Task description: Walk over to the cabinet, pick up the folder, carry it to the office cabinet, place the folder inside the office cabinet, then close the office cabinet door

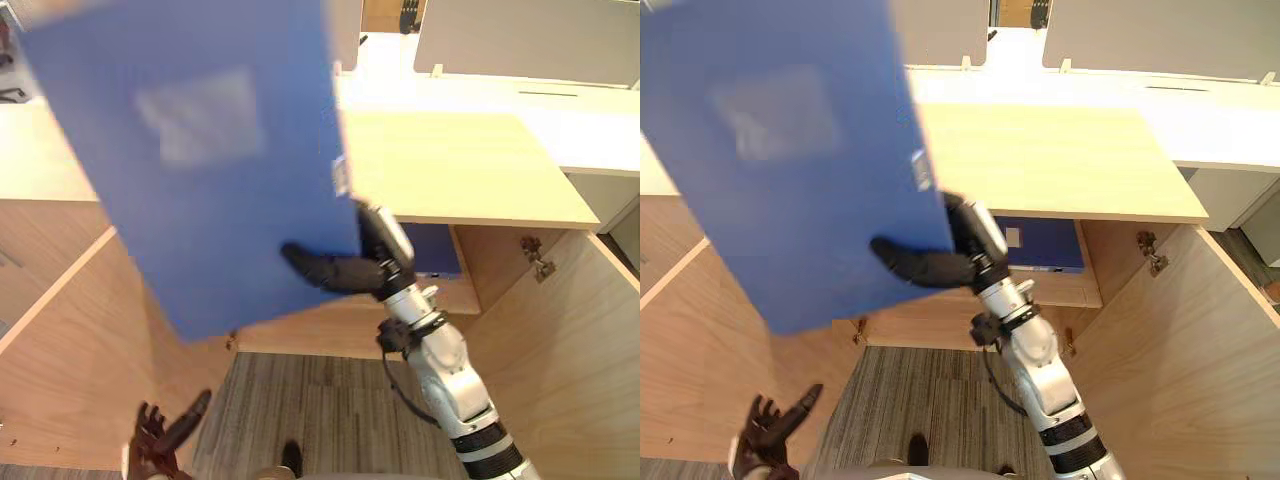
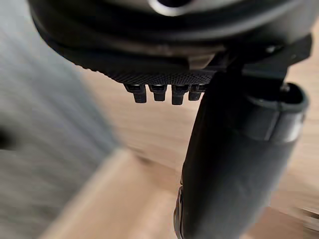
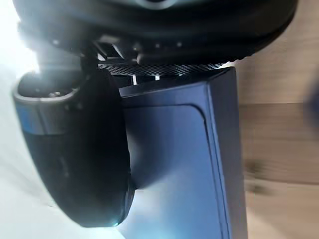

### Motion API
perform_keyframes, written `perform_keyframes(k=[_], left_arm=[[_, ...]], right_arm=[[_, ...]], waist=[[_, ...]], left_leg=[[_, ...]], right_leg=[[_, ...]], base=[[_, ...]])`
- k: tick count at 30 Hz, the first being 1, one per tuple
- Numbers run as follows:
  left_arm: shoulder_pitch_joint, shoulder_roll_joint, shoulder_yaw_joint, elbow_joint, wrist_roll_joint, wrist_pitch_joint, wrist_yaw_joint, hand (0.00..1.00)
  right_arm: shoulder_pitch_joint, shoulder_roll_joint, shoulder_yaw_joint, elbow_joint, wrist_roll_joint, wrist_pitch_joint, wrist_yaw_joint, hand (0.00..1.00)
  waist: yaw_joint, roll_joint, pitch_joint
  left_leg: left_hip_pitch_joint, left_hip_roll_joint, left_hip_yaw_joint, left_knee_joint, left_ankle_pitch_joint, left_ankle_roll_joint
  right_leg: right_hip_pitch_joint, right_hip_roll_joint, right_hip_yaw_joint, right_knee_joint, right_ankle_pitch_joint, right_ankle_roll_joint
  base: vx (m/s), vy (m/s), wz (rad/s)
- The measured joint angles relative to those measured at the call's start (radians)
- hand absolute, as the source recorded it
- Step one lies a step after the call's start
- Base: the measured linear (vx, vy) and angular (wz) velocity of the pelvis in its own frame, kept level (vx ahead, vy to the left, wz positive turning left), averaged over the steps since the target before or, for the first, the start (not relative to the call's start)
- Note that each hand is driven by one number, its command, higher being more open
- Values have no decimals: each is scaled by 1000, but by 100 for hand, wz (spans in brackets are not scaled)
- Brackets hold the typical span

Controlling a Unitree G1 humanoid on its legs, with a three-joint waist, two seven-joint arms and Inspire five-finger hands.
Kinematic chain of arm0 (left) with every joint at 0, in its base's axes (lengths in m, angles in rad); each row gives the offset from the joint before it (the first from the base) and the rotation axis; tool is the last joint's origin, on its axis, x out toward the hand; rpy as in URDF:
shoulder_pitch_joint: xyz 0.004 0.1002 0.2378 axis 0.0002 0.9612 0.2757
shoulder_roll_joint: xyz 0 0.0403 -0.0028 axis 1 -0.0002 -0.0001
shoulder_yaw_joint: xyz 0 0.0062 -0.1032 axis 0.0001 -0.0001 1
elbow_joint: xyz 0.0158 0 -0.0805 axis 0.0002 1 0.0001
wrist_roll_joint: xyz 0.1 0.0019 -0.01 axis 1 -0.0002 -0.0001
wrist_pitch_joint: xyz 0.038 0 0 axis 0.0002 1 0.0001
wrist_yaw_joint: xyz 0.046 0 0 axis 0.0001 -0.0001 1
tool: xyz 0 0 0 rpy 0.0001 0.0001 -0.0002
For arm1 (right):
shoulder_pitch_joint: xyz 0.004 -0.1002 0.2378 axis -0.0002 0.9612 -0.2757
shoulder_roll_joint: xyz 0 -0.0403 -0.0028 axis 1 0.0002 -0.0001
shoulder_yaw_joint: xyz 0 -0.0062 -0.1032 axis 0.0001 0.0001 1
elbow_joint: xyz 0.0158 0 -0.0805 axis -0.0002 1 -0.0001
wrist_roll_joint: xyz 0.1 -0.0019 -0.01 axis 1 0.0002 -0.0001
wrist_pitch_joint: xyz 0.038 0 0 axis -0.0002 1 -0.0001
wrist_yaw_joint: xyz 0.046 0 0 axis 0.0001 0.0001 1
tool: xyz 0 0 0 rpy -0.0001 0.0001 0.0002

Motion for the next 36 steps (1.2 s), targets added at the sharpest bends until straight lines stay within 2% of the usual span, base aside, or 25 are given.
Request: perform_keyframes(k=[1, 3, 4, 5, 7, 9, 12, 17, 20, 23, 26, 34, 35, 36], left_arm=[[-12, 9, -12, 38, 11, 2, 0, 100], [-68, 30, -48, 136, 54, 6, 2, 100], [-103, 32, -63, 170, 63, 10, 5, 100], [-129, 31, -81, 189, 75, 13, 6, 100], [-159, 27, -85, 193, 74, 11, 6, 100], [-177, 41, -103, 191, 74, 9, 8, 100], [-204, 66, -150, 174, 74, 6, 9, 100], [-271, 67, -223, 157, 54, -2, 17, 100], [-322, 67, -239, 131, 54, -3, 25, 100], [-361, 63, -238, 64, 51, -4, 46, 100], [-404, 46, -239, -18, 15, -14, 70, 100], [-453, -8, -239, -96, -50, -26, 123, 100], [-455, -11, -240, -96, -53, -26, 129, 100], [-455, -18, -239, -99, -62, -26, 142, 100]], right_arm=[[-4, -5, 12, 21, -26, 1, -3, 0], [-51, -16, 52, 107, -129, 4, -23, 0], [-97, -27, 74, 159, -171, 14, -30, 0], [-134, -42, 91, 196, -214, 24, -45, 0], [-175, -62, 107, 238, -254, 37, -51, 0], [-209, -69, 114, 258, -275, 47, -53, 0], [-279, -68, 95, 287, -260, 54, -64, 0], [-420, -21, -82, 430, -93, 61, -127, 0], [-565, -8, -233, 507, 47, 75, -230, 0], [-705, -27, -348, 508, 194, 75, -359, 0], [-784, -49, -421, 502, 296, 72, -457, 0], [-836, -17, -540, 486, 503, 43, -622, 0], [-846, -15, -554, 486, 516, 43, -632, 100], [-869, -11, -578, 486, 542, 42, -661, 100]], waist=[[4, -7, 12], [9, -25, 85], [13, -22, 135], [18, -7, 173], [23, 23, 231], [24, 42, 273], [23, 55, 332], [38, 83, 356], [50, 99, 368], [50, 101, 375], [50, 103, 388], [50, 103, 388], [51, 103, 388], [52, 103, 388]], left_leg=[[-10, 2, 0, 3, 1, -1], [-95, 9, -2, 103, -29, 5], [-164, 19, -4, 213, -74, 9], [-235, 33, -8, 322, -124, 8], [-308, 49, -14, 444, -181, 10], [-374, 53, -10, 528, -218, 13], [-477, 53, -10, 620, -247, 16], [-656, 54, -33, 769, -290, 29], [-761, 64, -39, 850, -317, 31], [-874, 82, -42, 953, -347, 38], [-933, 90, -42, 1016, -371, 38], [-1014, 95, -57, 1058, -376, 33], [-1015, 95, -57, 1058, -375, 33], [-1015, 95, -57, 1058, -375, 33]], right_leg=[[-14, 0, 1, 13, -1, 0], [-75, -7, 1, 76, -17, -7], [-117, -10, 1, 128, -32, -10], [-161, -9, 2, 182, -53, -10], [-220, -14, 9, 279, -97, -8], [-299, -29, 21, 381, -147, -10], [-417, -53, 29, 508, -196, -5], [-595, -81, 28, 680, -270, -13], [-695, -85, 28, 759, -298, -18], [-800, -96, 24, 855, -325, -20], [-858, -108, 21, 920, -351, -21], [-934, -114, 10, 972, -367, -30], [-936, -115, 10, 974, -367, -31], [-936, -116, 8, 974, -368, -31]], base=[[-16, -1, 6], [-58, 1, 5], [-117, 15, -2], [-122, 26, -2], [-116, 53, -4], [-133, 61, -8], [-82, 31, -1], [-9, -1, 8], [-7, 2, -2], [-37, 22, -8], [-62, 4, -4], [-58, -51, 1], [-26, -77, 3], [-15, -60, 2]])
